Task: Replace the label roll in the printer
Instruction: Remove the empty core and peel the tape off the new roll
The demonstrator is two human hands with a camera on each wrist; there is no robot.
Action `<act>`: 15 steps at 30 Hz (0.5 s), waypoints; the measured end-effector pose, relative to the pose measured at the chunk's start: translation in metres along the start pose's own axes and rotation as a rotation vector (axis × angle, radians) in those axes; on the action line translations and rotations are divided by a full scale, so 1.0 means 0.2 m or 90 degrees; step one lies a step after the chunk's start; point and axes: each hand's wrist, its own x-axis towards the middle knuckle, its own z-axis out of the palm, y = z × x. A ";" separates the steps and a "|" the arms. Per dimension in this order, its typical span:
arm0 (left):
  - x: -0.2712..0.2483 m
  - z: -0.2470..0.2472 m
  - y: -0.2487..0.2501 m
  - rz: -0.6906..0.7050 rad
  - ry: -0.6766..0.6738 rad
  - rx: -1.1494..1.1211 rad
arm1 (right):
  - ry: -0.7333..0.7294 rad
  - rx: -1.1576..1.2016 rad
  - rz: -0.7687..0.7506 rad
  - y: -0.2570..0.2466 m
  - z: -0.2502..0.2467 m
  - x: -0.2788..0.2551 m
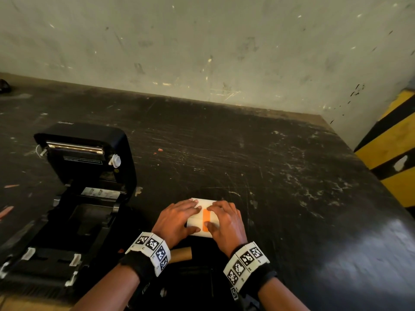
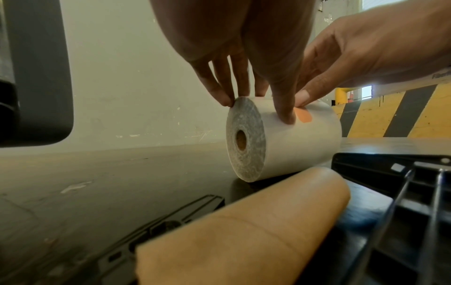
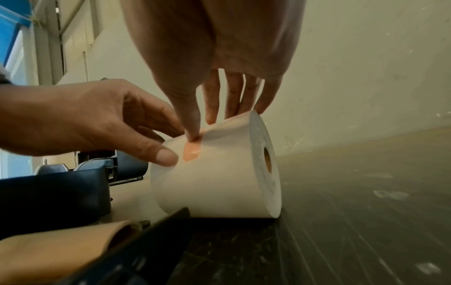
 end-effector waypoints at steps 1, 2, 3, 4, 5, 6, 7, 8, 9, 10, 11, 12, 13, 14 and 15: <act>0.00 0.00 0.00 0.002 0.000 0.000 | 0.002 -0.001 0.000 0.00 0.00 0.00; 0.00 0.00 0.00 0.004 0.001 0.001 | 0.002 -0.004 0.001 0.00 0.01 -0.01; 0.00 0.01 0.00 0.005 0.004 0.001 | 0.002 -0.006 0.002 0.00 0.01 -0.01; 0.00 0.01 -0.01 0.007 0.008 0.001 | 0.002 -0.008 0.002 0.00 0.01 -0.01; 0.00 0.02 -0.01 0.010 0.012 0.000 | 0.004 -0.008 0.001 0.00 0.01 -0.01; 0.00 0.02 -0.01 0.012 0.015 0.000 | 0.006 -0.007 0.000 0.00 0.00 0.00; 0.00 0.02 -0.01 0.014 0.018 -0.001 | 0.007 -0.006 -0.002 0.00 0.00 0.00; 0.00 0.03 -0.01 0.015 0.022 -0.004 | 0.008 -0.005 -0.003 0.00 0.00 0.00; 0.00 0.03 -0.02 0.015 0.027 -0.007 | 0.010 -0.002 -0.003 0.00 0.00 0.00; 0.00 0.03 -0.02 0.016 0.030 -0.008 | 0.013 0.001 -0.002 -0.01 0.01 -0.01; 0.00 0.04 -0.02 0.016 0.031 -0.007 | 0.017 0.002 0.000 -0.01 0.02 -0.02; 0.00 0.04 -0.02 0.016 0.031 -0.007 | 0.020 0.005 0.005 -0.01 0.03 -0.02; 0.00 0.04 -0.03 0.017 0.032 -0.009 | 0.022 0.009 0.010 -0.01 0.03 -0.03; 0.00 0.05 -0.03 0.016 0.035 -0.012 | 0.023 0.012 0.012 -0.01 0.03 -0.03; -0.01 0.05 -0.03 0.017 0.036 -0.015 | 0.021 0.012 0.017 -0.01 0.03 -0.03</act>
